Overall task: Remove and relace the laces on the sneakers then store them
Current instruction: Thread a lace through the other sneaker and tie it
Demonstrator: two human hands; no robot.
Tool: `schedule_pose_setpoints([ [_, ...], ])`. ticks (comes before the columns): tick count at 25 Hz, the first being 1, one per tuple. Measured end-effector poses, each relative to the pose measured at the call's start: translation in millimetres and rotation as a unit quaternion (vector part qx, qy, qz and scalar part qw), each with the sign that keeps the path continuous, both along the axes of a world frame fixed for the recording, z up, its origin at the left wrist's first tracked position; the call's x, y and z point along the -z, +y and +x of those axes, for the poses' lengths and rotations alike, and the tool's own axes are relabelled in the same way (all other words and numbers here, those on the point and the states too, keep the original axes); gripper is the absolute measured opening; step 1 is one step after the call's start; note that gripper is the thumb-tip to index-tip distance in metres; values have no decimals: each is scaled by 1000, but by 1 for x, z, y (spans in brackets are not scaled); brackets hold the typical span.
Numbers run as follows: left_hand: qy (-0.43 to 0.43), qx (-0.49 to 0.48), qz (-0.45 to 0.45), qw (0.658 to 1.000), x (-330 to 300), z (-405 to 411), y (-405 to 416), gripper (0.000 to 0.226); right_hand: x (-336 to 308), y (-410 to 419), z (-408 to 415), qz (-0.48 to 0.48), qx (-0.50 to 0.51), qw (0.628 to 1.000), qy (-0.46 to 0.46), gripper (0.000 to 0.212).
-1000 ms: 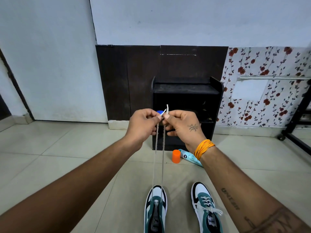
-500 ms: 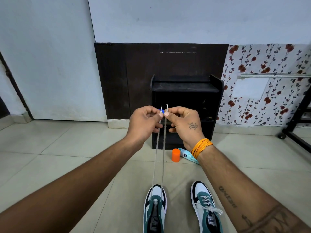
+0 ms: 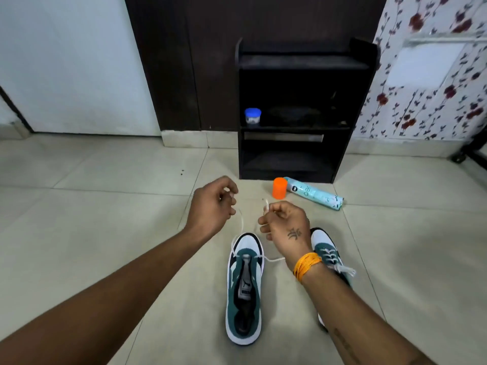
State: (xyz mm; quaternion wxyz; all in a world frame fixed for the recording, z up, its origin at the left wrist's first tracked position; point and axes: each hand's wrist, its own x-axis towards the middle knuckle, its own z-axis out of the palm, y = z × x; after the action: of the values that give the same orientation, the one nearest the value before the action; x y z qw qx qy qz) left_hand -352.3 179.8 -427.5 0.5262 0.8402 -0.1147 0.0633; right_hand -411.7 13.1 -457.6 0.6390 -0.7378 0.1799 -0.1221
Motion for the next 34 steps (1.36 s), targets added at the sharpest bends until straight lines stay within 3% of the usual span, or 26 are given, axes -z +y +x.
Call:
schedule_pose_setpoints([
  [3, 51, -11, 90, 995, 68, -7, 2, 31, 68, 11, -22, -30, 1, 997, 64, 9],
  [6, 67, -20, 218, 973, 115, -19, 0, 27, 101, 26, -42, -67, -6, 992, 110, 22],
  [9, 38, 35, 302, 952, 136, -23, -1, 31, 115, 35, -52, -80, -19, 990, 114, 37],
  [12, 0, 83, 342, 936, 145, -20, 1, 22, 118, 37, -53, -109, -15, 988, 112, 39],
  [25, 44, 56, 262, 962, 165, -11, 5, 9, 118, 39, -52, -108, 2, 987, 115, 43],
  [34, 105, 3, 183, 977, 162, -15, 6, 15, 122, 34, -47, -112, 4, 987, 117, 36],
])
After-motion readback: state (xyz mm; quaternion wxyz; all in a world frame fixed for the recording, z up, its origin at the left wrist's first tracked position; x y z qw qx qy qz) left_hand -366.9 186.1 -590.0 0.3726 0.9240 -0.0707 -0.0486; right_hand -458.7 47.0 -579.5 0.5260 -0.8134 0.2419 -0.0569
